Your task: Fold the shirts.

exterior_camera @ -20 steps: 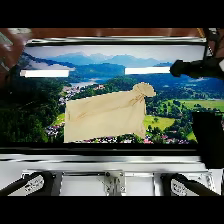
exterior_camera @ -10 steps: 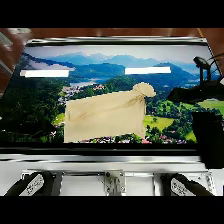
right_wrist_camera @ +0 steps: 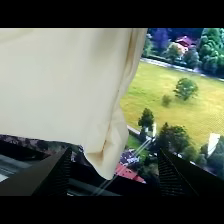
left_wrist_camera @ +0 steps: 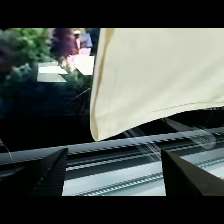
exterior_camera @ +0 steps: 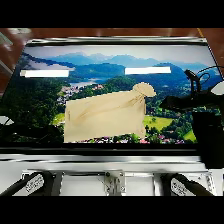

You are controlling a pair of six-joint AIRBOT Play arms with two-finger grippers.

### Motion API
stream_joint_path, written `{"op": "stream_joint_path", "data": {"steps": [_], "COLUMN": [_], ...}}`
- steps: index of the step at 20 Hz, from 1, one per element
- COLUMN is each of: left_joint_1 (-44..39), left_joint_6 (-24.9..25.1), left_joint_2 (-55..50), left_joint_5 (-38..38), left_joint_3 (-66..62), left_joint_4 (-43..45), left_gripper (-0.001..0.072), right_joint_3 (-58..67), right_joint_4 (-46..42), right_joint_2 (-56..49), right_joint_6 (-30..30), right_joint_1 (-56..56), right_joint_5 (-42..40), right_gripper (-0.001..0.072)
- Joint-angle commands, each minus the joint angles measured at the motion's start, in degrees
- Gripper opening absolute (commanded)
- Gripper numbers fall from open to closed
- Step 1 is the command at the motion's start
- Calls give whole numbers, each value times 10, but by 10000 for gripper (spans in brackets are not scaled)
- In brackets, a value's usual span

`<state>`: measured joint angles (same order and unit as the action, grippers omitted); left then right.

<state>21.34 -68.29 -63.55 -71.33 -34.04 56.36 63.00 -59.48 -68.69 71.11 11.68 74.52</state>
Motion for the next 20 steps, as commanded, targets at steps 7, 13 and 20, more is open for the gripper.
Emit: {"op": "stream_joint_path", "data": {"steps": [7, 13, 20], "left_joint_1": [-107, -85, -17], "left_joint_6": [1, 2, 27], "left_joint_2": [-76, -90, -86], "left_joint_5": [80, 58, 8], "left_joint_3": [2, 1, 2], "left_joint_4": [-37, -34, -33], "left_gripper": [714, 631, 632], "right_joint_3": [-3, -3, -3], "right_joint_4": [12, 12, 11], "right_joint_2": [0, 0, 0], "right_joint_6": [2, 2, 2], "right_joint_1": [0, 0, 0], "right_joint_5": [-15, -8, -15], "right_gripper": [648, 648, 648]}}
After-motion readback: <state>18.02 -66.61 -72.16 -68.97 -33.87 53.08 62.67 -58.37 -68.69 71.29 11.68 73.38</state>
